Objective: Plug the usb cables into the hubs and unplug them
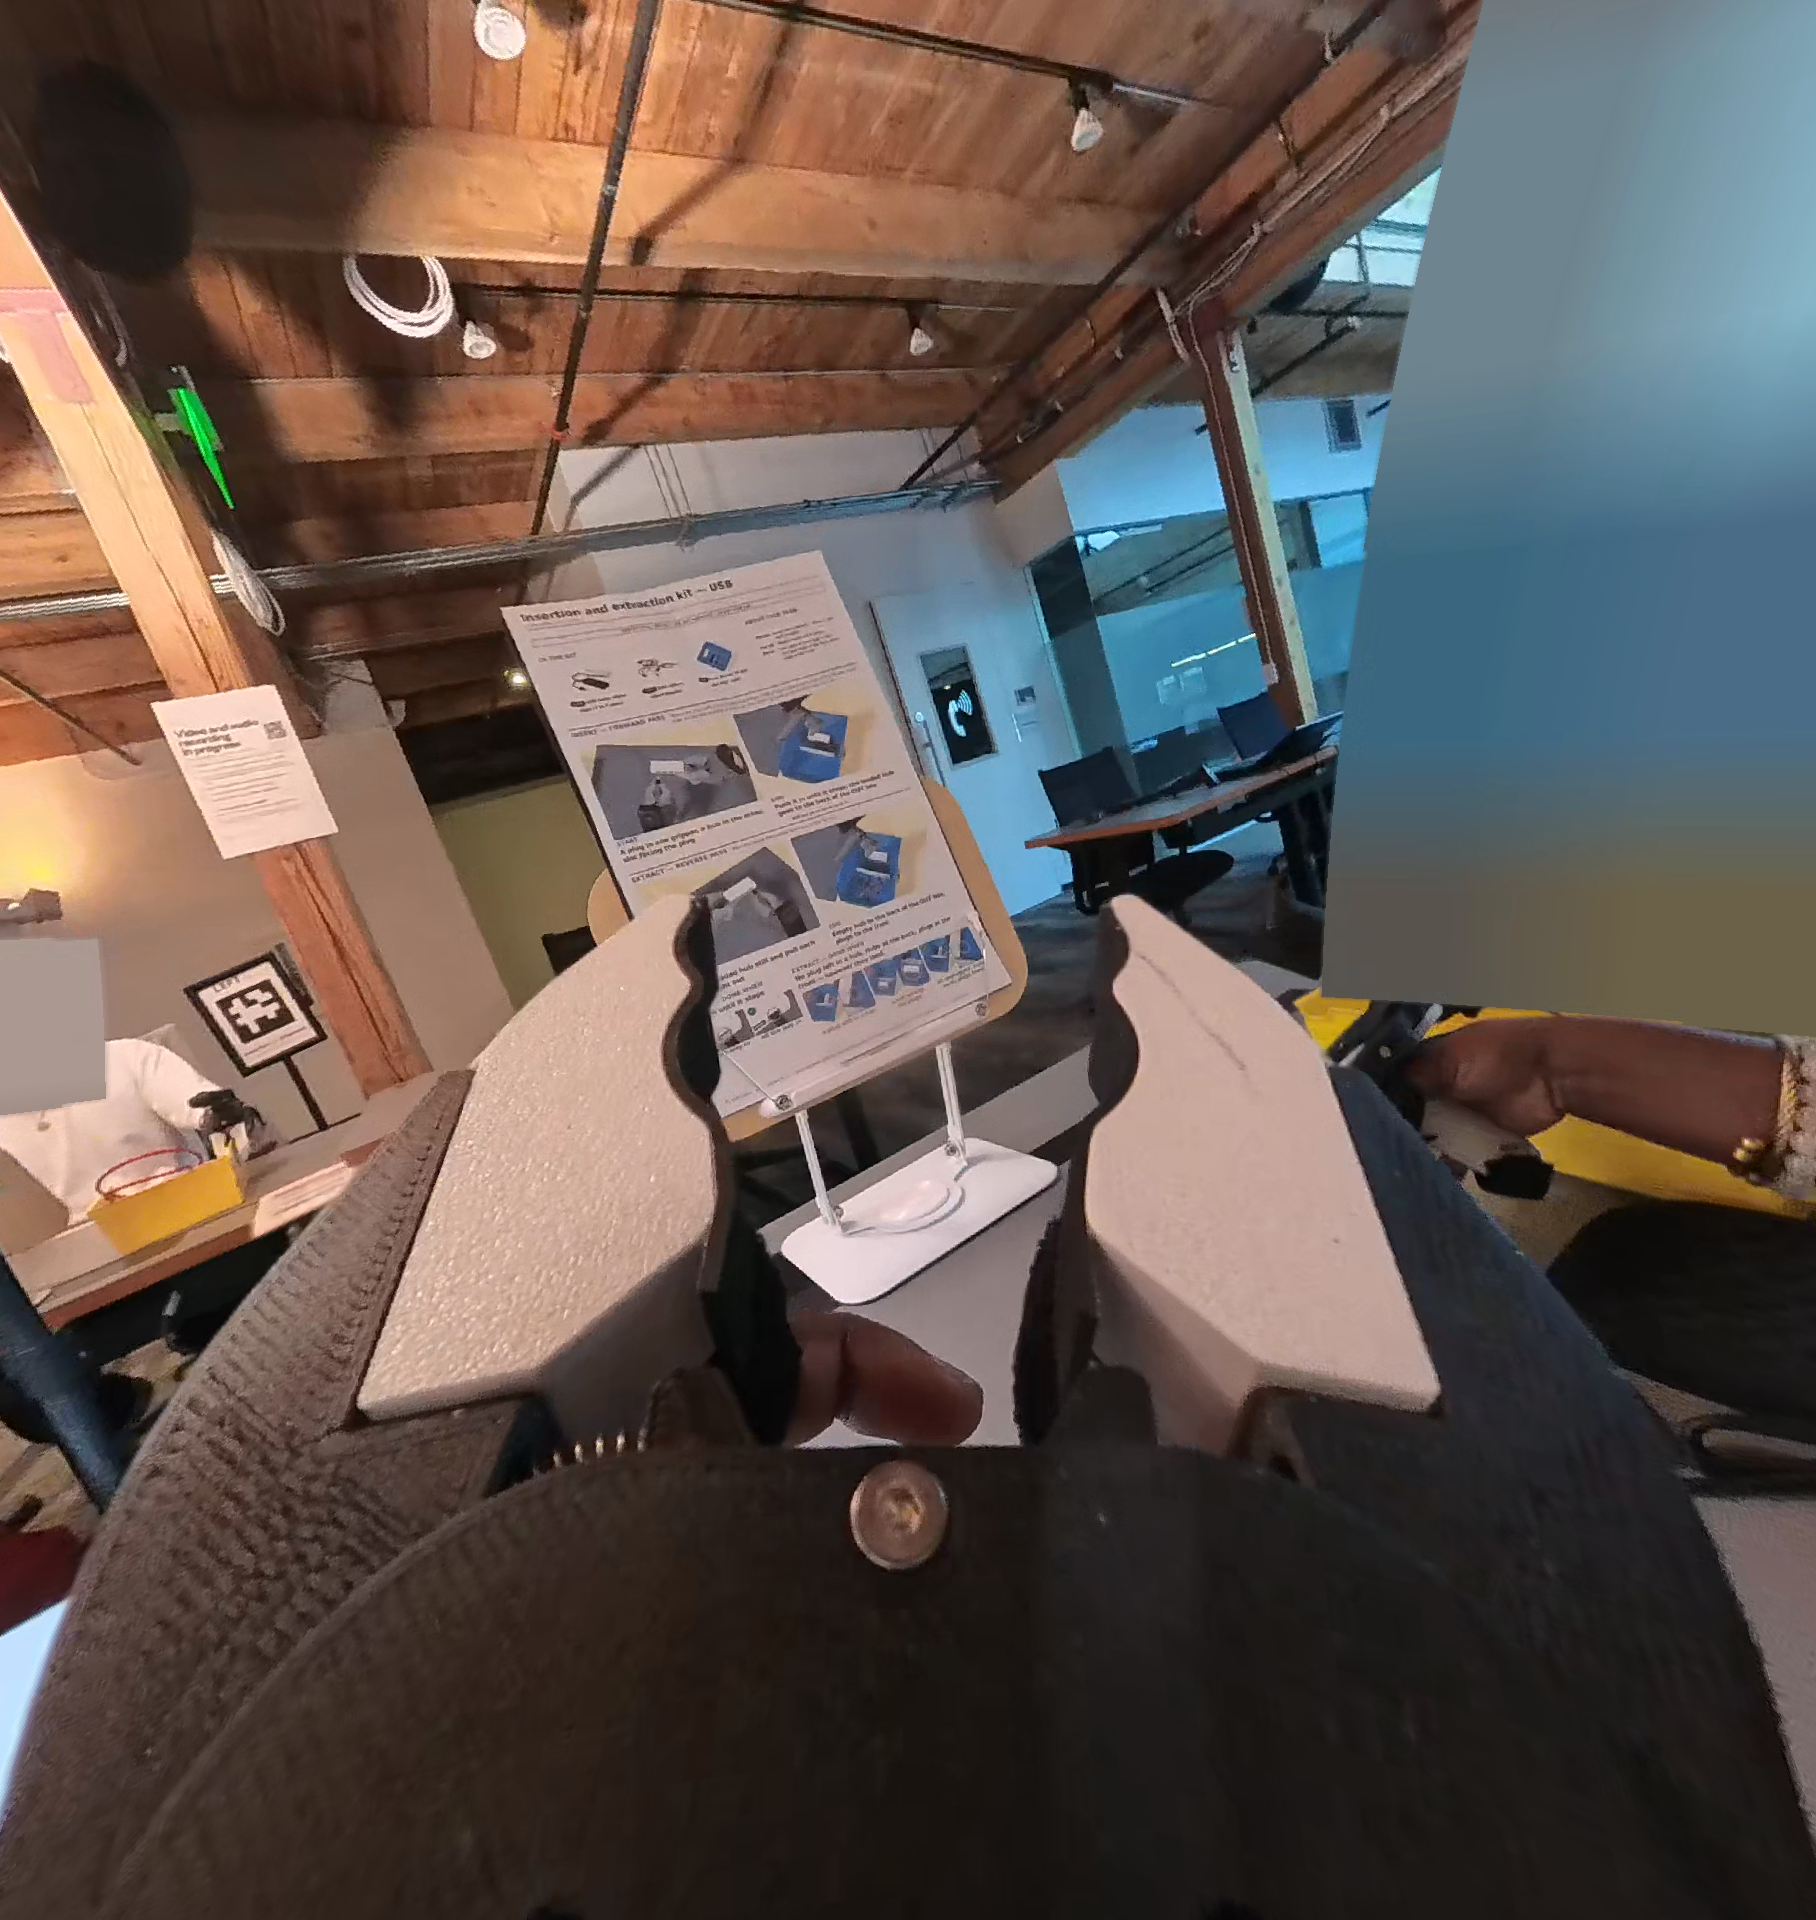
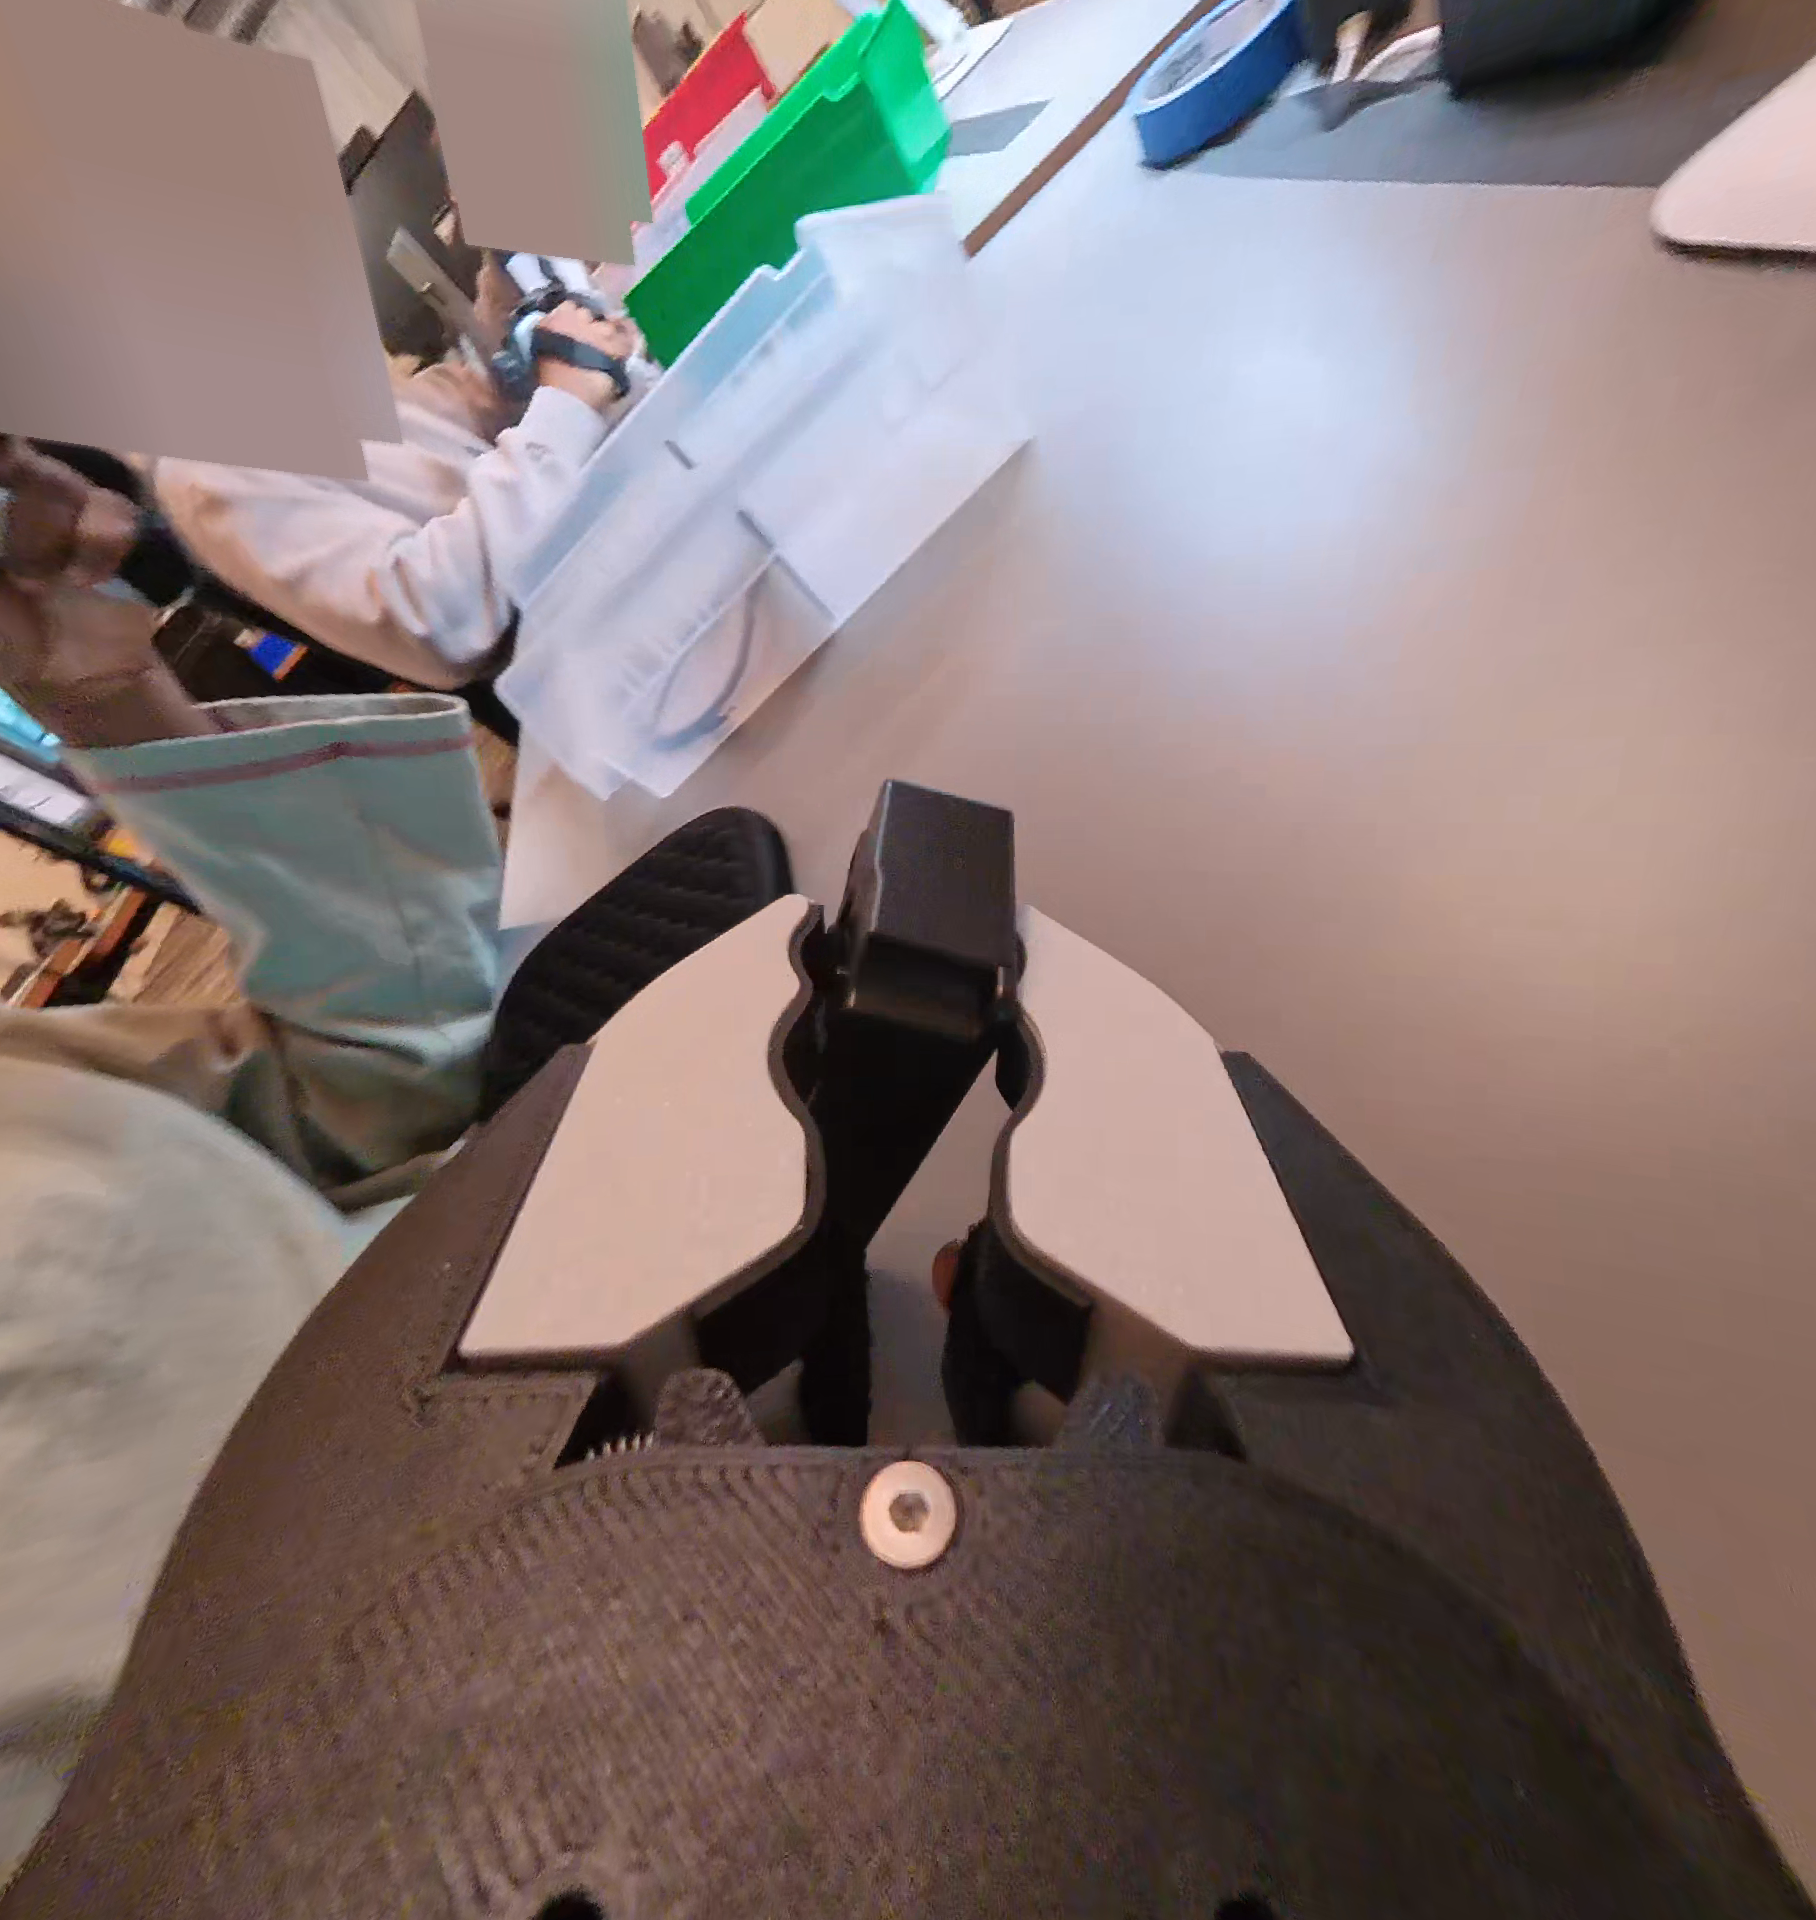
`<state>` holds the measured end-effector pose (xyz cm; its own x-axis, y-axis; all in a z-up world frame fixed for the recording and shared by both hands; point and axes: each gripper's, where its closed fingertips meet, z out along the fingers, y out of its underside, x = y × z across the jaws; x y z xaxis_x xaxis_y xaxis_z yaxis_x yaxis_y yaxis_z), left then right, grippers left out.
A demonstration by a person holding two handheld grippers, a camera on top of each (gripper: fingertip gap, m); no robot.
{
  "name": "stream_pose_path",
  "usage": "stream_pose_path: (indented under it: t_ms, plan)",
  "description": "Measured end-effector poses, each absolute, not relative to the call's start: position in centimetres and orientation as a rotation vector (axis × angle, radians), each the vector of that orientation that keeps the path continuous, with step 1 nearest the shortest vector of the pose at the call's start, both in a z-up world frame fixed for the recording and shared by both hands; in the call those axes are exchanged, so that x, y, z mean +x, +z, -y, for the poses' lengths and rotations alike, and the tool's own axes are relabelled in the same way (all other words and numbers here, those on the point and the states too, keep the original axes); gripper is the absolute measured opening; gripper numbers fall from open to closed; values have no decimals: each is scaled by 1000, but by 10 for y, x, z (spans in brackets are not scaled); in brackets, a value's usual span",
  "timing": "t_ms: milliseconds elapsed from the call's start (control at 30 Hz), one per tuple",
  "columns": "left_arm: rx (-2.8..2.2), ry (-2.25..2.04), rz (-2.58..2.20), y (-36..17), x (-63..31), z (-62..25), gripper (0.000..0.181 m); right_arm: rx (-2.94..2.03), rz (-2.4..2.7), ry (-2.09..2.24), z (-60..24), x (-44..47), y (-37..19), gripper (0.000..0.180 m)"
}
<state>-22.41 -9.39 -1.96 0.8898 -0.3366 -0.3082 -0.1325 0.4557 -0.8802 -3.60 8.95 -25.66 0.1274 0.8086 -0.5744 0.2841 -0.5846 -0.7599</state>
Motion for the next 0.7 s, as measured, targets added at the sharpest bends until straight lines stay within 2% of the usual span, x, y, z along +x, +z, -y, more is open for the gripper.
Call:
stream_pose_path:
  t_ms: [333, 400, 500, 700]
  plan:
    - [-1134, -64, -475, -26, -234, 88, 67, -2004, 953, 1404, -122, -36, -298, 42]
    - [-1147, -62, -465, -28, -238, 86, 67, -2002, 1042, 1194, -131, -32, -312, 53]
    - [-1150, -53, -450, -28, -244, 86, 67, -1983, 1228, 868, -137, -24, -332, 58]
    - [-1168, -3, -417, -30, -259, 88, 66, -1906, 1267, 751, -139, -23, -329, 66]
